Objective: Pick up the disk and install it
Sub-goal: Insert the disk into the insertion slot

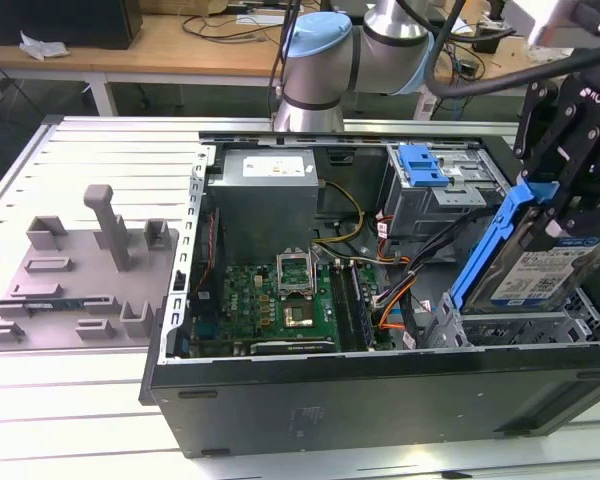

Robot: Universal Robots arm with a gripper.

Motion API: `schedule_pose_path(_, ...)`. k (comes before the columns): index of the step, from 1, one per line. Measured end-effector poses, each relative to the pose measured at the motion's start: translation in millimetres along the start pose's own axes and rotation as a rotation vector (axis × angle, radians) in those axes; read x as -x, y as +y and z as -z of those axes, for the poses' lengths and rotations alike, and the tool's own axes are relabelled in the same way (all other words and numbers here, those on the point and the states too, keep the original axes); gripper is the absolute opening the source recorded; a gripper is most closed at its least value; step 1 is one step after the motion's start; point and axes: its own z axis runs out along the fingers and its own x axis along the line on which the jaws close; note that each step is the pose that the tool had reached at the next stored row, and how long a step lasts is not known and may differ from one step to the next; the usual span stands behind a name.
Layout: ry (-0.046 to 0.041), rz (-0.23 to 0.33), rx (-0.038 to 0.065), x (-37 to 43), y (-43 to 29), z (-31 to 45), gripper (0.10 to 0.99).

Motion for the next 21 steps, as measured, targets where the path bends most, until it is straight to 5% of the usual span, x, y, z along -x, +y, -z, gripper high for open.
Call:
schedule_pose_path(17,0.0004,0.0,0.0,-2.3,0.2,-39.9,0.376)
schedule_pose_path(18,0.0005,0.0,0.0,-2.5,0.2,-40.5,0.498)
schedule_pose_path(21,0.0005,0.001,0.0,-3.4,0.4,-40.7,0.565)
